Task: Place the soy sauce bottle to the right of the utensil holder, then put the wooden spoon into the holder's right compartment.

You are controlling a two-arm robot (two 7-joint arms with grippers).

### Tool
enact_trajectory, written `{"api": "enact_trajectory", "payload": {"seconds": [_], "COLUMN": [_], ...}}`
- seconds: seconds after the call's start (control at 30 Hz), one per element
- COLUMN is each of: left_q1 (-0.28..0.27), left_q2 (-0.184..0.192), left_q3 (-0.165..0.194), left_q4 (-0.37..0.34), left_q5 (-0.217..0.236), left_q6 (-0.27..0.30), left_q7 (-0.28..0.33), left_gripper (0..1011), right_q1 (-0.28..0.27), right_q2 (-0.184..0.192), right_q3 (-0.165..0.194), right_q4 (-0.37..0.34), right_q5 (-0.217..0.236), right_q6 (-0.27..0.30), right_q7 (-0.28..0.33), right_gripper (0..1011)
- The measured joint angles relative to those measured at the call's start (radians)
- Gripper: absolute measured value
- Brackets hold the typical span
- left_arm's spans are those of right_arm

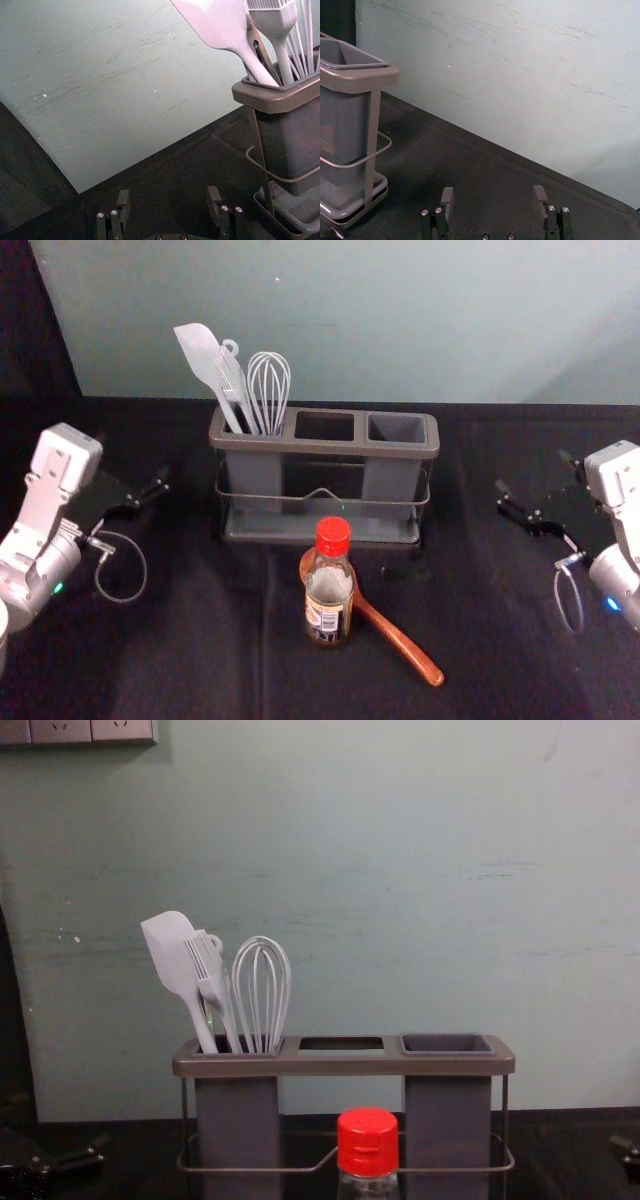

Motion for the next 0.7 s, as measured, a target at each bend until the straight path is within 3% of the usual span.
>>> {"api": "enact_trajectory", "payload": {"seconds": [0.7], "left_q1": [0.000], "left_q2": [0.000], "left_q3": [0.000], "left_q4": [0.000], "left_q5": [0.000], "left_q6": [0.000], "left_q7": [0.000], "left_gripper": [1005], "right_q1": [0.001], "right_q2": [0.001], "right_q3": [0.000], "right_q4": [0.000], "right_q5": [0.000], "right_q6": [0.000], "right_q7": [-0.001], "right_gripper": [1003]}}
